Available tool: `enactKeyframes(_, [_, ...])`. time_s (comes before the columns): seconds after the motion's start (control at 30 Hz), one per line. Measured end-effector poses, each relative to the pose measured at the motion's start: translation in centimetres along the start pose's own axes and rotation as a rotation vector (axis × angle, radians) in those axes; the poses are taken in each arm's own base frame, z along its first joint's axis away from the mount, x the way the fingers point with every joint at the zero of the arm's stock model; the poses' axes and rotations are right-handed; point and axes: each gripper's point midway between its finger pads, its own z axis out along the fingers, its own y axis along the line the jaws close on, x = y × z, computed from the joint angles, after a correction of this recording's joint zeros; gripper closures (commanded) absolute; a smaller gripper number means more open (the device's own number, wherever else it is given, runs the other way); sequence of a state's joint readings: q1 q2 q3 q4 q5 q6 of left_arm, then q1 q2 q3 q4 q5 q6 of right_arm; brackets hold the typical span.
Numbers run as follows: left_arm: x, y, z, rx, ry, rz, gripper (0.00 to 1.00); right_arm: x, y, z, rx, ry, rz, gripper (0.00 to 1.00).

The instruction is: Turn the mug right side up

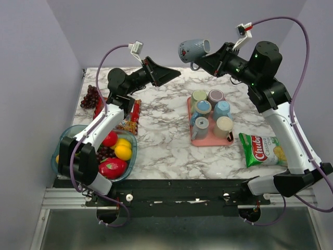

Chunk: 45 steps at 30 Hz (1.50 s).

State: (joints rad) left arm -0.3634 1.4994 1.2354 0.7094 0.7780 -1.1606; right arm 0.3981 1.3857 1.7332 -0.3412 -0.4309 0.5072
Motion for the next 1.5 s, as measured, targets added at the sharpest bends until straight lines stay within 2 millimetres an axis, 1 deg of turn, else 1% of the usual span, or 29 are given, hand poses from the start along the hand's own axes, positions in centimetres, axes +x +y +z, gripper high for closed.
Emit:
enactKeyframes(0.03, [-0.2,-0.4,0.5,0.028,-0.007,-0.009,0.02,-0.1,0.4,0.1,-0.015,-0.004,0.001,0.99])
enactKeyframes(0.07, [-0.4,-0.8,0.9,0.056,-0.014,-0.021,0.07,-0.1,0.8,0.2,-0.028,-0.007,0.002,0.99])
enactKeyframes(0.13, [-0.9,-1.9,2.0,0.120,-0.025,-0.043,0.10,-0.3,1.4,0.3,-0.050,-0.015,0.004,0.99])
enactKeyframes(0.17, [-1.1,-2.5,2.4,0.149,-0.030,-0.053,0.16,-0.4,1.7,0.3,-0.060,-0.020,0.005,0.99])
enactKeyframes(0.2, [-1.1,-3.0,2.7,0.171,-0.031,-0.061,0.18,-0.4,2.1,0.4,-0.072,-0.024,0.004,0.99])
enactKeyframes(0.27, [-1.0,-3.8,3.0,0.206,-0.039,-0.080,0.25,-0.6,2.4,0.6,-0.085,-0.036,0.003,0.99])
enactKeyframes(0.33, [-1.0,-4.3,3.2,0.225,-0.044,-0.094,0.27,-0.5,2.5,0.7,-0.093,-0.040,0.006,0.99])
enactKeyframes(0.37, [-1.0,-4.5,3.2,0.231,-0.047,-0.098,0.30,-0.4,2.5,0.8,-0.094,-0.040,0.007,0.99])
enactKeyframes(0.4, [-1.1,-4.6,3.2,0.235,-0.052,-0.098,0.32,-0.3,2.4,0.9,-0.093,-0.037,0.010,0.99])
enactKeyframes(0.43, [-1.2,-4.7,3.3,0.236,-0.058,-0.103,0.33,-0.1,2.3,0.9,-0.092,-0.035,0.013,0.99])
enactKeyframes(0.47, [-1.2,-4.7,3.3,0.238,-0.062,-0.102,0.36,0.0,2.3,1.0,-0.092,-0.032,0.017,0.99])
enactKeyframes(0.57, [-1.4,-4.7,3.4,0.233,-0.071,-0.106,0.40,0.1,2.2,1.1,-0.094,-0.034,0.021,0.99])
enactKeyframes(0.73, [-0.9,-4.9,4.3,0.236,-0.057,-0.111,0.46,-0.1,2.4,1.2,-0.102,-0.043,0.029,0.99])
enactKeyframes(0.83, [-0.6,-5.0,4.7,0.234,-0.048,-0.107,0.53,-0.2,2.5,1.3,-0.107,-0.050,0.034,0.99])
enactKeyframes(0.87, [-0.5,-5.0,4.7,0.234,-0.048,-0.103,0.56,-0.2,2.5,1.3,-0.108,-0.051,0.036,0.99])
enactKeyframes(0.93, [-0.6,-4.9,4.8,0.229,-0.045,-0.101,0.59,-0.1,2.5,1.4,-0.110,-0.053,0.040,0.99])
enactKeyframes(1.03, [-0.6,-4.8,5.0,0.221,-0.044,-0.099,0.66,-0.2,2.6,1.4,-0.120,-0.059,0.046,0.99])
enactKeyframes(1.07, [-0.6,-4.7,5.0,0.219,-0.043,-0.100,0.70,-0.2,2.6,1.5,-0.123,-0.060,0.048,0.99])
enactKeyframes(1.13, [-0.6,-4.7,5.0,0.217,-0.043,-0.102,0.72,-0.2,2.6,1.5,-0.125,-0.063,0.051,0.99])
enactKeyframes(1.17, [-0.7,-4.7,5.0,0.217,-0.044,-0.102,0.77,-0.2,2.5,1.5,-0.125,-0.066,0.051,0.99])
enactKeyframes(1.23, [-0.8,-4.7,4.9,0.217,-0.047,-0.099,0.83,-0.2,2.4,1.6,-0.125,-0.069,0.054,0.99])
enactKeyframes(1.27, [-0.8,-4.6,4.9,0.216,-0.047,-0.098,0.92,-0.1,2.3,1.6,-0.125,-0.070,0.056,0.99])
enactKeyframes(1.33, [-0.7,-4.5,5.0,0.213,-0.046,-0.097,1.00,-0.1,2.3,1.7,-0.127,-0.072,0.057,0.99])
enactKeyframes(1.5, [-0.7,-4.3,5.0,0.205,-0.045,-0.092,1.00,0.1,2.0,1.7,-0.126,-0.076,0.061,0.99])
